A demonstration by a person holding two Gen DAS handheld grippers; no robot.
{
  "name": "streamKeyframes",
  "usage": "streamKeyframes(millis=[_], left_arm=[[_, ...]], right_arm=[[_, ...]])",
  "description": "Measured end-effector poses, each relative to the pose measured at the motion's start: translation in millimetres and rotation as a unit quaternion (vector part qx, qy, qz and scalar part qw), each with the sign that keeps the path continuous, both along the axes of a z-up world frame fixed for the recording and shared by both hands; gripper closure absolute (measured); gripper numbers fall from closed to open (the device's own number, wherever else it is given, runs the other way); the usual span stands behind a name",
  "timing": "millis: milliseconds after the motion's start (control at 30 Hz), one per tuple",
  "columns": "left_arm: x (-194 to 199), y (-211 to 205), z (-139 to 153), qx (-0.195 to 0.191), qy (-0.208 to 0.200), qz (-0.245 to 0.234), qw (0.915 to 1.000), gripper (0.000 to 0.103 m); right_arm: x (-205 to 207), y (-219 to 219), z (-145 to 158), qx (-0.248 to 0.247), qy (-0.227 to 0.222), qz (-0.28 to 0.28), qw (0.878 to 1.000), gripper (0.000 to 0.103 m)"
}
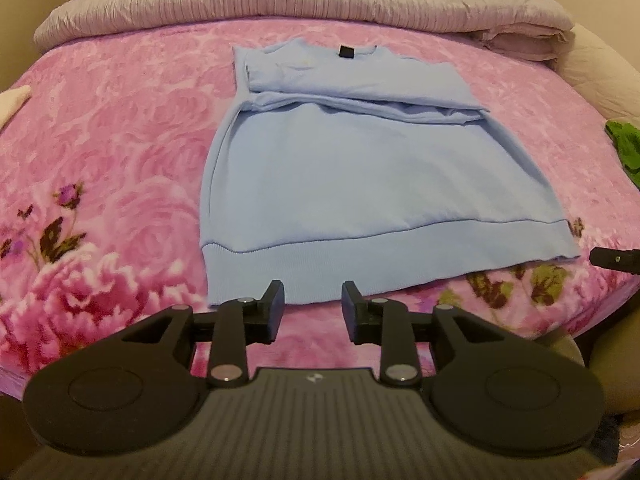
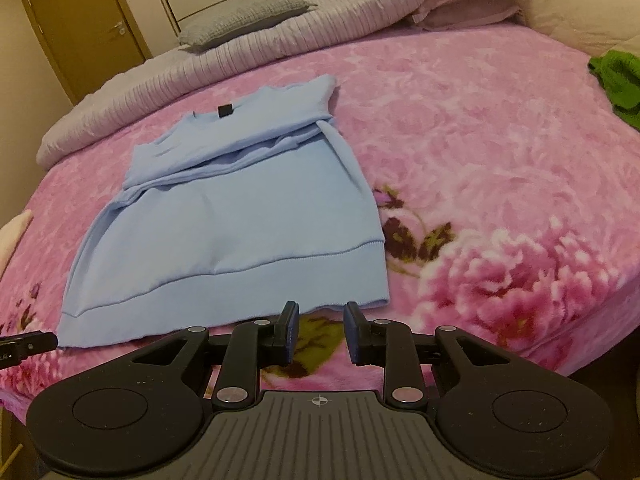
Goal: Fold clothes
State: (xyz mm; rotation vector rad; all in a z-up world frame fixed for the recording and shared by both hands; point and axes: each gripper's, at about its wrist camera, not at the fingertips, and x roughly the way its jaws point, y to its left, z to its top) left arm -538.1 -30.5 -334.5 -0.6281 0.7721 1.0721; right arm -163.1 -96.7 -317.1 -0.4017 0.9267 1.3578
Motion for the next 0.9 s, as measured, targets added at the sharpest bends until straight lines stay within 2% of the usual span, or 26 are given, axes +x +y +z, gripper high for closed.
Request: streamKeyframes(millis=[133,300,367,567,733,900], left_arm=[[-24.0,14.6,-9.0,-0.018,-0.035,0.010,0.9992,0.074],[-70.4,35.6,-19.2,-0.042,-0.079,0.057,0.9944,0.073],[-82.3,44.4,-24.3,-0.054,-0.101,0.076,0.9905,0.073],[-99.2,68.2,-40.4,-0.091,-0.160,0.116,0.9761,0.072],[-100.5,77.1,-53.2,-0.103,-0.177,0.133,0.9698,0.072],[-106.7,84.0,-60.7,-0.104,-0.206,0.147,0.9618,0.071]], right_arm=[[9.2,8.1,-10.6,-0.004,0.015,-0.001,1.000,0.077],[45.3,15.1,-20.0,0.013,0.085,-0.034,0.996,0.075],[60.4,17.6,-22.6,0.017,0.106,-0.052,0.993,0.035],[83.1,30.0,-28.5,0.020,0.138,-0.073,0.988,0.033],[92.5,39.6,-50.0,0.014,0.201,-0.083,0.976,0.034],[96.3,42.0,-56.3,0.016,0.207,-0.077,0.975,0.034]])
